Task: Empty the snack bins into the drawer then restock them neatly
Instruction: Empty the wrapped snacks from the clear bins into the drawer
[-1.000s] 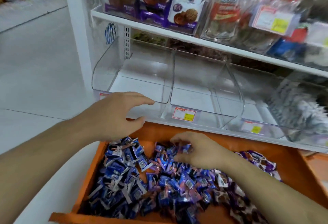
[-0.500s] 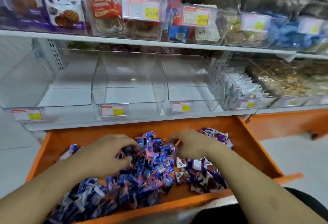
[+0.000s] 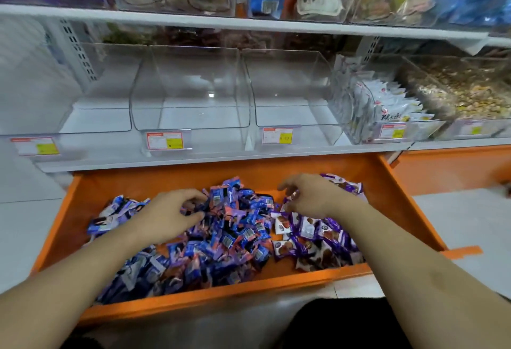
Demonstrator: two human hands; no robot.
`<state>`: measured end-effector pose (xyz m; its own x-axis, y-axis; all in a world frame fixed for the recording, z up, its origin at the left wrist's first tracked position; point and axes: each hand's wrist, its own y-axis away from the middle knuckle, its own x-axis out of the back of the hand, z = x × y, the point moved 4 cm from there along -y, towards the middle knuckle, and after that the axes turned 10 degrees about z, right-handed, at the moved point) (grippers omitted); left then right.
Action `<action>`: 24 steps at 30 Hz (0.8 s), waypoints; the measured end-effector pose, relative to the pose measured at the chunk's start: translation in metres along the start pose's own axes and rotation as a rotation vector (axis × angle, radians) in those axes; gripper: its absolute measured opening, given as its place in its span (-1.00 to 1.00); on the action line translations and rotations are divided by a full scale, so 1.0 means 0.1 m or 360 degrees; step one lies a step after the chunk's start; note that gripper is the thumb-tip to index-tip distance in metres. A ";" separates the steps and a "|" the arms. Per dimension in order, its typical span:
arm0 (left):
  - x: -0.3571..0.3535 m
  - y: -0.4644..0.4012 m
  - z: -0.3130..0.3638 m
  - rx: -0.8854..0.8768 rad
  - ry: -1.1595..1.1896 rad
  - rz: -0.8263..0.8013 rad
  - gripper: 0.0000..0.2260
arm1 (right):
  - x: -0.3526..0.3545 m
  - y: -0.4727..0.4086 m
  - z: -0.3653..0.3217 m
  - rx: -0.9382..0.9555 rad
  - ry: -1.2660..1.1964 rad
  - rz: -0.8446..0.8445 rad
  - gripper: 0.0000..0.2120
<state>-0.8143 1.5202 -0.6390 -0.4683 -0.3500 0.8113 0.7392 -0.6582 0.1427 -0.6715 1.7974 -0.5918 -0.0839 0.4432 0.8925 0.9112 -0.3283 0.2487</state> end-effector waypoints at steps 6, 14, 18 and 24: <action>-0.49 -0.23 -0.59 0.0338 0.0322 -0.0013 -0.55 | -0.80 -0.56 -0.01 0.0002 -0.0141 -0.0191 -0.36; -0.95 -0.80 -1.05 0.0273 0.0337 -0.0076 -0.40 | -1.61 -1.16 0.01 -0.0005 -0.0383 -0.0282 -0.18; -1.23 -1.06 -0.85 0.0150 0.0366 -0.0109 -0.41 | -1.88 -1.28 0.01 -0.0037 -0.0346 -0.0219 -0.30; -1.35 -1.05 -0.78 0.0113 0.0344 -0.0102 -0.47 | -1.91 -1.28 0.12 -0.0052 -0.0432 -0.0123 -0.53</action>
<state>-0.8663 1.5843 -0.8080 -0.6023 -0.4487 0.6603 0.7333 -0.6378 0.2355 -0.7670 1.7642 -0.7986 -0.0375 0.6735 0.7382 0.8924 -0.3098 0.3280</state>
